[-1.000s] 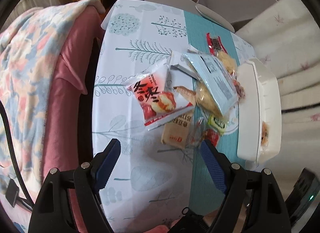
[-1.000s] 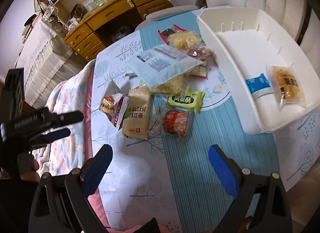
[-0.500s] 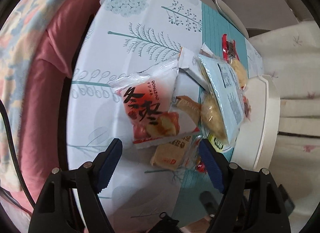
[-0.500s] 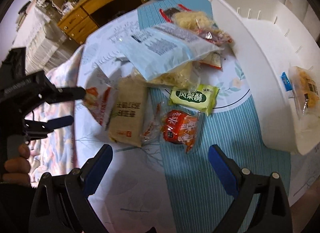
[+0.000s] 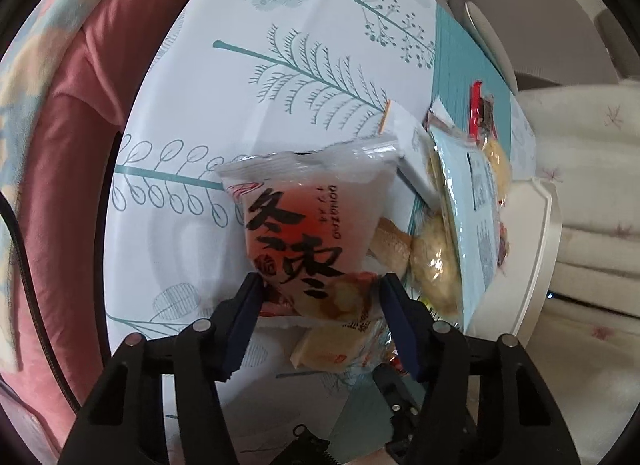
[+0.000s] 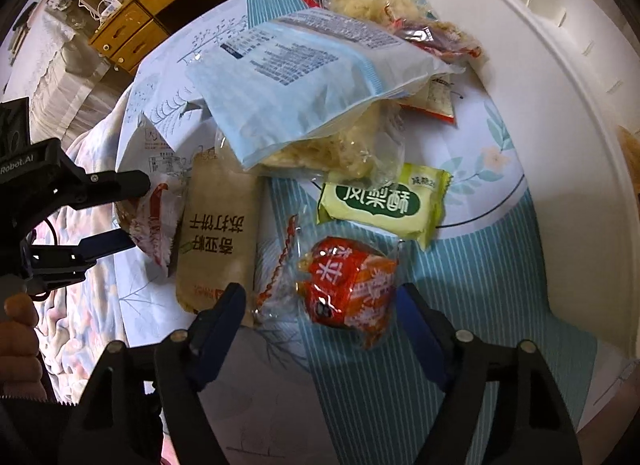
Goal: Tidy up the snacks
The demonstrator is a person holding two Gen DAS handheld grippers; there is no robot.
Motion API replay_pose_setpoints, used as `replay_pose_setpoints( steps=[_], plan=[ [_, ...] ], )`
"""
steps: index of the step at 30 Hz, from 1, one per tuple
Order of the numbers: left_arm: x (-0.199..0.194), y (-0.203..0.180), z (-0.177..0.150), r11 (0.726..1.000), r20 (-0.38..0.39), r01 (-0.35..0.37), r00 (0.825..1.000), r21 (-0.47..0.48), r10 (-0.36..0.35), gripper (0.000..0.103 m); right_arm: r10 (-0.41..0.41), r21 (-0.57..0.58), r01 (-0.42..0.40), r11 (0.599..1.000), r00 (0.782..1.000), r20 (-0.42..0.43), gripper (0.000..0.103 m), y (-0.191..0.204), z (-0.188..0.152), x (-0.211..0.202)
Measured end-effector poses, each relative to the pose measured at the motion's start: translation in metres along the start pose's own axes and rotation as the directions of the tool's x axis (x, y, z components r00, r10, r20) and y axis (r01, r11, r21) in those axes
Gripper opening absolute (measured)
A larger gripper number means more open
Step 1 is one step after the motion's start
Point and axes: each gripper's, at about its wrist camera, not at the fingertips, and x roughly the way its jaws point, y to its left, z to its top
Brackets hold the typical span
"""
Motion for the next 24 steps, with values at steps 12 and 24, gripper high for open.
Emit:
replay_pose_setpoints(
  steps=[12,24],
  plan=[
    [0.007,-0.001,0.01,1.0,-0.033,0.015,0.999,-0.013,-0.015,0.059,-0.053,-0.018,0.051,0.999,0.996,-0.071,0.055,0.009,0.008,0.013],
    [0.002,0.003,-0.003,1.0,-0.056,0.006,0.998,0.002,-0.006,0.043,-0.01,0.059,0.022,0.998,0.978,-0.208,0.055,-0.001,-0.01,0.011]
  ],
)
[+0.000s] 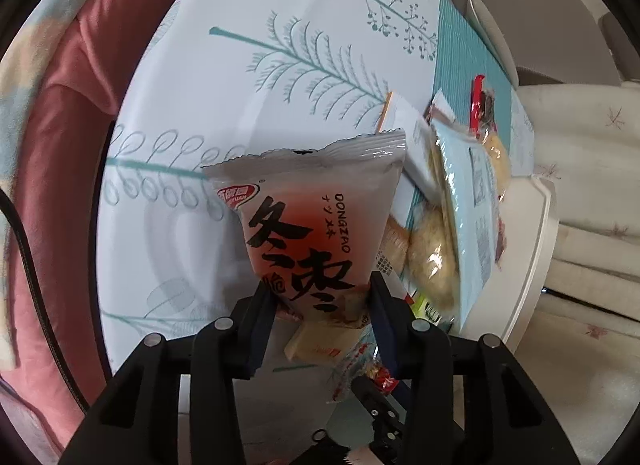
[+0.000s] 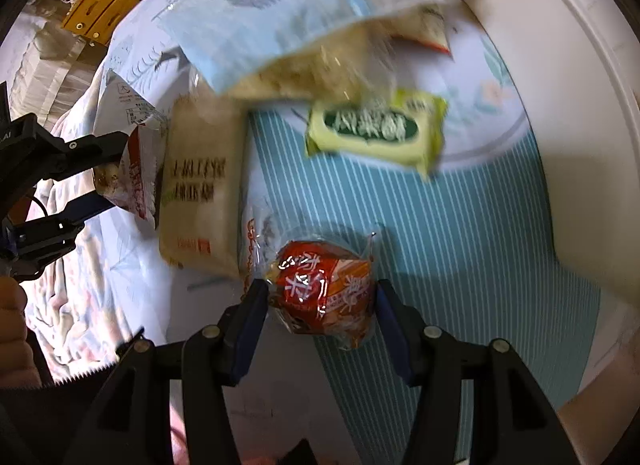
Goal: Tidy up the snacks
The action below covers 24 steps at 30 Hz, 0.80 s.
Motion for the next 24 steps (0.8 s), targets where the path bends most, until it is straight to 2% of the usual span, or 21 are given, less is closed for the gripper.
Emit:
replay_pose_setpoints(
  steps=[5,9,17,24],
  plan=[
    [-0.003,0.005,-0.017,1.0,-0.029,-0.031,0.999,0.003,0.031,0.043,0.0,0.027,0.001,1.0,1.0,-0.029,0.055,-0.005,-0.013,-0.006],
    [-0.013,0.012,-0.039,1.0,-0.045,0.003,0.999,0.005,-0.003,0.043,0.011,0.044,-0.009,0.999,0.999,-0.04,0.055,-0.007,-0.022,-0.009],
    [-0.038,0.007,-0.089,0.997,-0.043,0.023,0.999,0.075,-0.02,0.043,0.052,0.091,-0.048,0.995,0.998,-0.04,0.055,-0.017,-0.04,-0.029],
    [-0.059,-0.013,-0.124,0.987,-0.009,0.034,0.999,0.158,-0.033,0.043,0.074,0.087,-0.072,0.994,0.997,-0.016,0.055,-0.027,-0.048,-0.053]
  ],
)
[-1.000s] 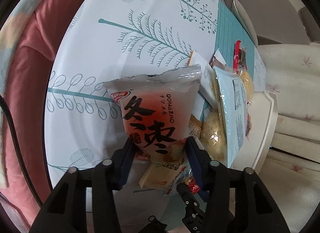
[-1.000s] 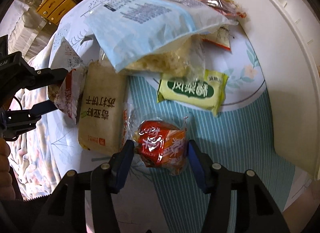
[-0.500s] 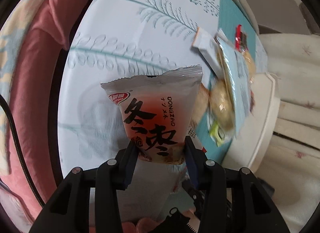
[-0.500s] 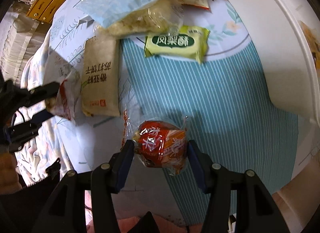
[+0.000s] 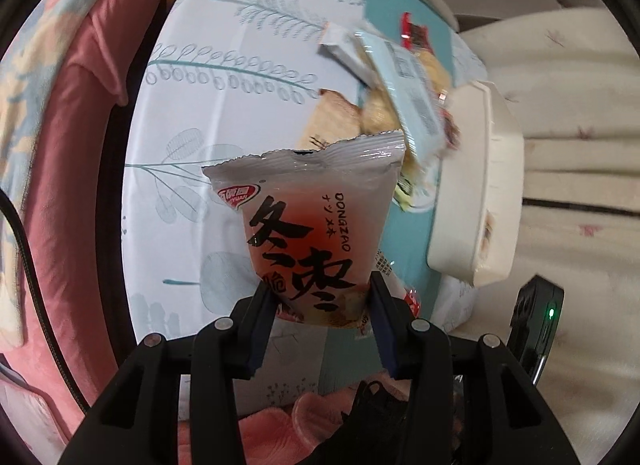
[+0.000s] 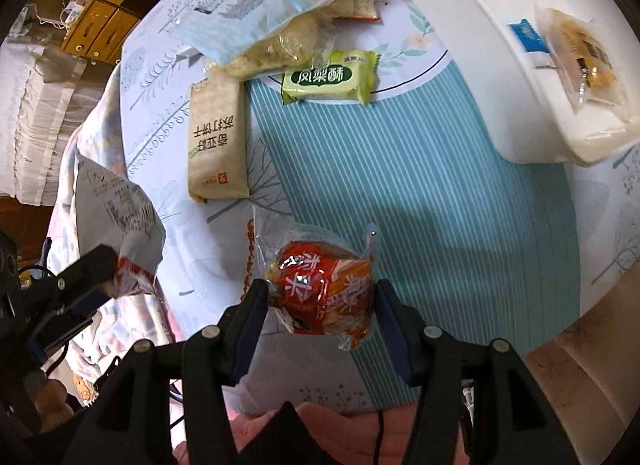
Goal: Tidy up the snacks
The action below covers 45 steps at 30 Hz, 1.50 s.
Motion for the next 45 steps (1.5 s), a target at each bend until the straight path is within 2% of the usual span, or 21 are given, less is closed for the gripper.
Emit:
replay_pose_setpoints(
  steps=[8,20,26,34,45],
  plan=[
    [-0.014,-0.041,-0.022,0.995,0.061,-0.029,0.998,0.097,0.024,0.043,0.053,-0.063,-0.052,0.997,0.998,0.024,0.055,-0.013,-0.006,-0.034],
    [-0.009,-0.114,-0.034,0.988,0.138,-0.101,0.987,0.119,0.085,0.043,0.071,-0.221,-0.05,0.974,0.994,0.088,0.055,-0.04,-0.001,-0.092],
    [0.0,-0.157,-0.036,0.976,0.16,-0.144,0.98,0.164,0.118,0.044,0.083,-0.252,-0.054,0.966,0.991,0.105,0.055,-0.066,0.014,-0.109],
    [0.023,-0.211,-0.036,0.964,0.161,-0.162,0.978,0.212,0.13,0.044,0.085,-0.279,-0.05,0.959,0.989,0.117,0.055,-0.101,0.035,-0.126],
    [0.061,-0.281,-0.016,0.944,0.214,-0.19,0.968,0.268,0.134,0.044,0.072,-0.328,-0.022,0.944,0.988,0.14,0.055,-0.153,0.07,-0.144]
  ],
)
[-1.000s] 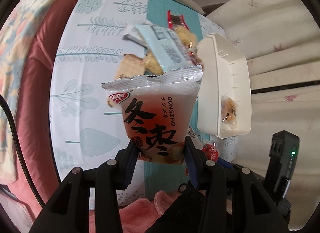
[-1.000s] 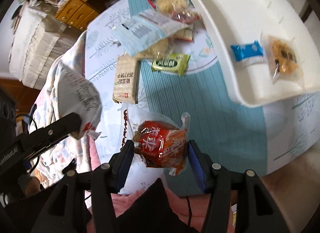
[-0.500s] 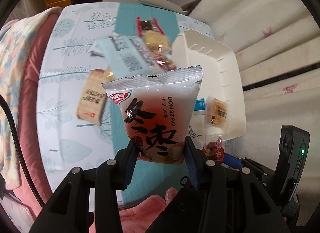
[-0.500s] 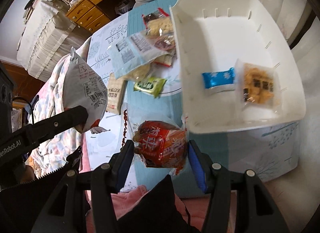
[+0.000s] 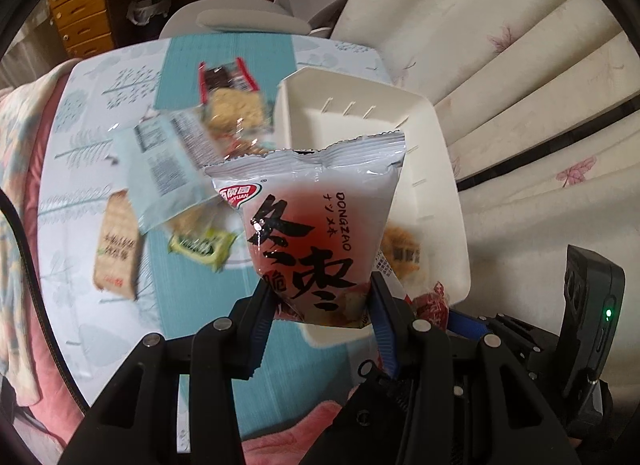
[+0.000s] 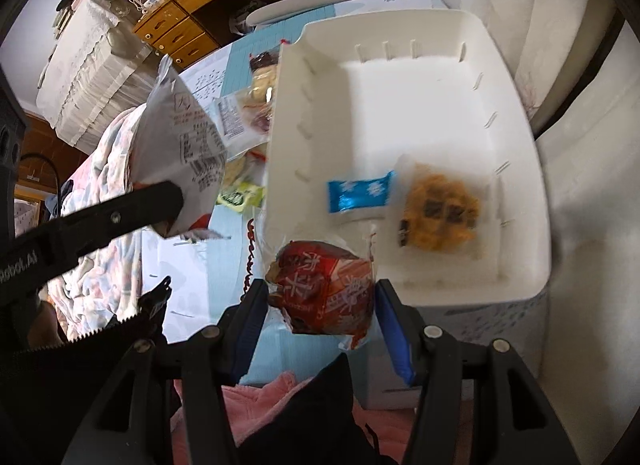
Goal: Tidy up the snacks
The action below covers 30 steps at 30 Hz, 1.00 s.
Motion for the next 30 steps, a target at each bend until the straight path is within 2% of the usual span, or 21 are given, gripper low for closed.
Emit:
replay_pose_setpoints(
  steps=[8,14,15,18,20,22,26,30],
  plan=[
    [0.02,-0.028,0.015,1.0,0.043,0.005,0.999,0.03,-0.006,0.044,-0.007,-0.023,0.007,1.0,1.0,0.029,0.055,-0.028,0.011,-0.007],
    [0.027,-0.04,0.02,0.997,0.077,-0.023,0.997,0.073,0.017,0.044,-0.011,-0.022,0.012,1.0,0.999,0.033,0.056,-0.034,0.015,-0.006],
    [0.026,-0.041,0.02,0.997,0.09,-0.024,0.996,0.078,0.017,0.047,-0.011,-0.02,0.012,1.0,0.999,0.033,0.057,-0.035,0.016,-0.006],
    [0.024,-0.042,0.019,0.996,0.105,-0.02,0.994,0.086,0.011,0.082,-0.024,-0.013,0.024,1.0,0.999,0.024,0.06,-0.036,0.017,-0.002],
    [0.022,-0.04,0.018,0.997,0.114,-0.014,0.993,0.081,0.005,0.082,-0.024,-0.003,0.024,1.0,0.999,0.029,0.071,-0.035,0.017,-0.002],
    [0.019,-0.038,0.016,0.997,0.125,-0.025,0.992,0.076,0.016,0.082,-0.025,0.005,0.025,1.0,0.999,0.044,0.076,-0.036,0.018,-0.004],
    [0.012,-0.034,0.01,0.994,0.16,-0.082,0.985,0.073,0.07,0.082,-0.027,0.022,0.025,0.999,0.997,0.066,0.076,-0.036,0.019,-0.005],
    [0.006,-0.025,0.003,0.992,0.168,-0.102,0.982,0.069,0.089,0.082,-0.022,0.04,0.019,0.999,0.997,0.074,0.076,-0.031,0.017,-0.005]
  ],
)
